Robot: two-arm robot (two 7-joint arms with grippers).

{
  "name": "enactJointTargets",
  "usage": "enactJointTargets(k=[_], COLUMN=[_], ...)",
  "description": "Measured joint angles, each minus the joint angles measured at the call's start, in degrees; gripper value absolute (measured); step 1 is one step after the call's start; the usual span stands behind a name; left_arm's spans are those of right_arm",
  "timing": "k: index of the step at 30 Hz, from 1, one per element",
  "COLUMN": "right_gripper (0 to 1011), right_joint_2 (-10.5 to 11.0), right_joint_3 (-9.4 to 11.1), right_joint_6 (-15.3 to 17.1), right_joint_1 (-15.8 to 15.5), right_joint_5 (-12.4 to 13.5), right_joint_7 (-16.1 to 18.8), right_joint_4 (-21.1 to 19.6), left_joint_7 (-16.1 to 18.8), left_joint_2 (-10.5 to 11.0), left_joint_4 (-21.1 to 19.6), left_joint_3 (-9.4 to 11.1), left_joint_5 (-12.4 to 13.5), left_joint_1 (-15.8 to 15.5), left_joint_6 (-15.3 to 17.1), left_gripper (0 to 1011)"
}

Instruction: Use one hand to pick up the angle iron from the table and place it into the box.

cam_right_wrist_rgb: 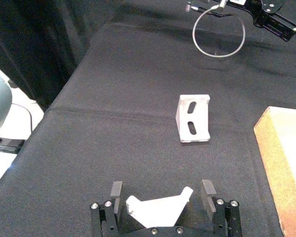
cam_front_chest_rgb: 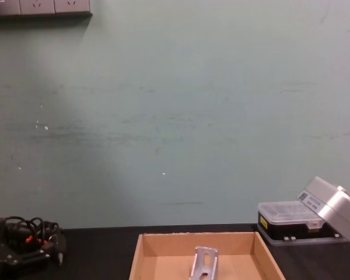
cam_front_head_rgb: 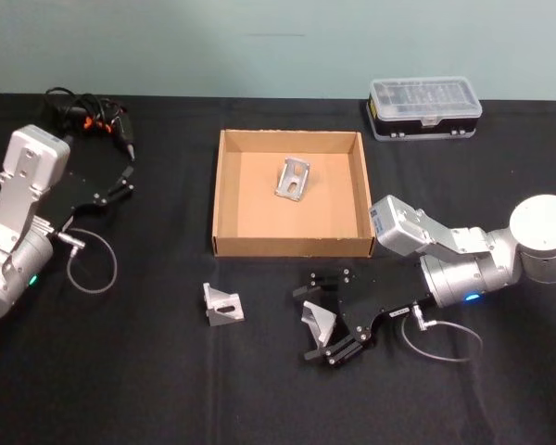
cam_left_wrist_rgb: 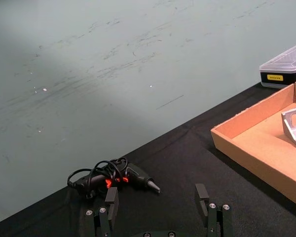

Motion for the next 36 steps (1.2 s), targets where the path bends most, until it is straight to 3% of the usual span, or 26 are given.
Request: enactJointTargets(k=[6,17,36], right_gripper=[985,739,739], right_joint_2=[0.1,0.1,0.2], right_joint_3=[0.0,0.1,0.8], right_joint_6=[0.0,0.0,-0.7], right_joint_1=[0.0,-0.1,-0.3], right_joint_5=[0.0,0.1,1.0], right_joint_7=[0.0,0.1,0.1], right_joint_4=[-0.1,-0.1,-0.5], left_joint_7=[0.0,0.0,0.0], left_joint_2=[0.0,0.0,0.0], left_joint_4=[0.0,0.0,0.0], left_joint_3=[0.0,0.0,0.0], left_joint_5=[0.0,0.0,0.0], left_joint_1=[0.0,0.0,0.0], left_joint_6=[0.0,0.0,0.0], left_gripper=[1011,1011,1011])
